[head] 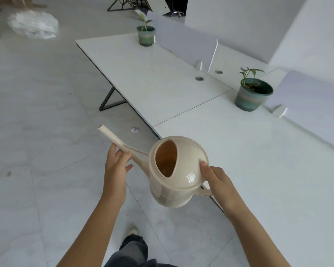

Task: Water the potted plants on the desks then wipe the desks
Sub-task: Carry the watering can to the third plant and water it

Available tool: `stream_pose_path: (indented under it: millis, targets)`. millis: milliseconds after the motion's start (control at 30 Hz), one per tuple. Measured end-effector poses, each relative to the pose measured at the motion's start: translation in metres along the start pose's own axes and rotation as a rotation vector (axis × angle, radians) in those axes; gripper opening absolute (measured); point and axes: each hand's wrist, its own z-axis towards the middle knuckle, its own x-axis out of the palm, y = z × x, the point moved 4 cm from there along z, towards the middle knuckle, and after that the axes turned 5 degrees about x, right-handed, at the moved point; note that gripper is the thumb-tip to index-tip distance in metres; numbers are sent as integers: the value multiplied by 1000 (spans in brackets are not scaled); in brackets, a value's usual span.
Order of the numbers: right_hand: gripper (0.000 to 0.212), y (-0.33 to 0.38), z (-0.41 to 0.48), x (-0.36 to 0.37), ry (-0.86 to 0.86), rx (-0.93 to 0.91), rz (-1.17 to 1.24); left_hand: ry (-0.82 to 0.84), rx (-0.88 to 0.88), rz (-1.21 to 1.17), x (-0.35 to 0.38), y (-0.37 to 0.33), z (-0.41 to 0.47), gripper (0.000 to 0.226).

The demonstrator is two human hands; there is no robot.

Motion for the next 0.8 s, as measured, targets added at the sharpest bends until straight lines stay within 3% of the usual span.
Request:
stream_pose_path:
  millis: [100, 233, 333, 667, 733, 800]
  targets:
    - [95, 20, 34, 6, -85, 69, 65, 108, -13, 4, 17, -7, 57, 46]
    - [70, 38, 75, 7, -186, 161, 125, 251, -16, 12, 50, -12, 121, 41]
    - [66, 42, 103, -2, -234, 222, 177, 322, -57, 14, 83, -4, 158, 50]
    - [108, 26, 175, -65, -417, 331, 324, 537, -126, 67, 211, 30, 228, 53]
    - [101, 18, 188, -78, -428, 326, 412, 588, -115, 74, 239, 32, 238, 56]
    - [74, 15, 197, -86, -423, 342, 512, 629, -138, 68, 265, 36, 249, 55]
